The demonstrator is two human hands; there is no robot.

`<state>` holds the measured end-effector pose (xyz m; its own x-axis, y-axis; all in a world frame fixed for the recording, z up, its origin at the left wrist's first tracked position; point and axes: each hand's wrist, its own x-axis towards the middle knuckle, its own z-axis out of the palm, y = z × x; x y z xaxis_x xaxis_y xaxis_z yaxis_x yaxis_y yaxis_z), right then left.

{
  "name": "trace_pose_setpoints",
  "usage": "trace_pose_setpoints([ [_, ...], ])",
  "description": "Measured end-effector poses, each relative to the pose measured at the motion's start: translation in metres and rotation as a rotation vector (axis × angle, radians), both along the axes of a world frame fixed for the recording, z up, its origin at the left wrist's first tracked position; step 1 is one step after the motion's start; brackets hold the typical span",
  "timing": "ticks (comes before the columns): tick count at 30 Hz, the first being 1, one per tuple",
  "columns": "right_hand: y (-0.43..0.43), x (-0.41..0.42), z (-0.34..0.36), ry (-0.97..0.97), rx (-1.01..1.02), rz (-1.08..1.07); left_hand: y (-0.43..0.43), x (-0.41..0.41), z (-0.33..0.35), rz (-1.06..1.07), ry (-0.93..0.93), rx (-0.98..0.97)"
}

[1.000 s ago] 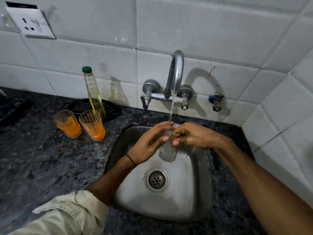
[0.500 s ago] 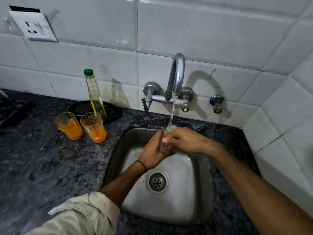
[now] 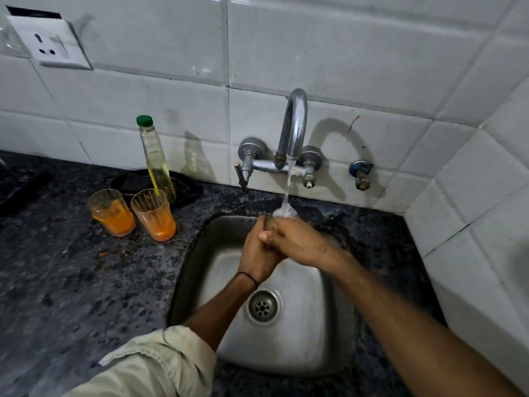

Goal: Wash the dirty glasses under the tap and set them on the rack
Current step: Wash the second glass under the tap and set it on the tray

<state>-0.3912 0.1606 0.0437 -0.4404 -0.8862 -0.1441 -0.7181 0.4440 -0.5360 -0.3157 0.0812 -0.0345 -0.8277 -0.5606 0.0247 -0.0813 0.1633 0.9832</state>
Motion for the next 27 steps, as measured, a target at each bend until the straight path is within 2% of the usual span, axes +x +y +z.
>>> trace_pose_setpoints([
  [1,-0.002,0.002,-0.007,0.054,-0.035,-0.055,0.003,0.000,0.001,0.019,-0.001,-0.053],
  [2,-0.002,0.002,-0.013,0.104,-0.062,-0.074,0.003,0.001,0.002,-0.005,0.003,-0.023],
  [4,0.005,-0.003,-0.017,0.074,-0.086,-0.005,-0.009,0.008,0.000,-0.122,-0.034,0.051],
  [6,0.017,-0.009,-0.020,-0.154,-0.158,0.039,-0.026,0.015,-0.002,-0.251,-0.138,0.031],
  [8,0.025,-0.006,-0.032,-0.417,-0.295,-0.044,-0.037,0.017,0.003,-0.314,-0.271,-0.034],
  [9,0.026,0.000,-0.040,-0.509,-0.393,-0.148,-0.039,0.017,0.012,-0.295,-0.342,-0.141],
  [12,0.013,0.029,-0.067,-0.753,-0.738,-0.571,-0.039,0.010,0.042,-0.204,-0.675,-0.687],
  [14,-0.004,0.045,-0.078,-1.057,-0.931,-0.850,-0.030,0.003,0.060,-0.176,-0.779,-0.977],
  [15,-0.012,0.051,-0.079,-1.241,-1.002,-0.913,-0.022,0.000,0.066,-0.163,-0.776,-1.078],
  [17,-0.027,0.054,-0.079,-1.549,-1.057,-0.835,-0.008,-0.002,0.072,-0.153,-0.727,-1.245],
  [19,-0.035,0.048,-0.080,-1.665,-1.052,-0.757,0.000,-0.002,0.069,-0.178,-0.671,-1.356],
  [21,-0.037,0.035,-0.081,-1.663,-0.978,-0.727,-0.003,0.004,0.066,-0.221,-0.654,-1.288],
  [24,-0.034,0.019,-0.079,-1.650,-0.803,-0.715,-0.008,0.021,0.063,-0.281,-0.684,-0.956],
  [27,-0.037,0.013,-0.074,-1.564,-0.576,-0.782,-0.004,0.043,0.051,-0.298,-0.616,-0.863],
])
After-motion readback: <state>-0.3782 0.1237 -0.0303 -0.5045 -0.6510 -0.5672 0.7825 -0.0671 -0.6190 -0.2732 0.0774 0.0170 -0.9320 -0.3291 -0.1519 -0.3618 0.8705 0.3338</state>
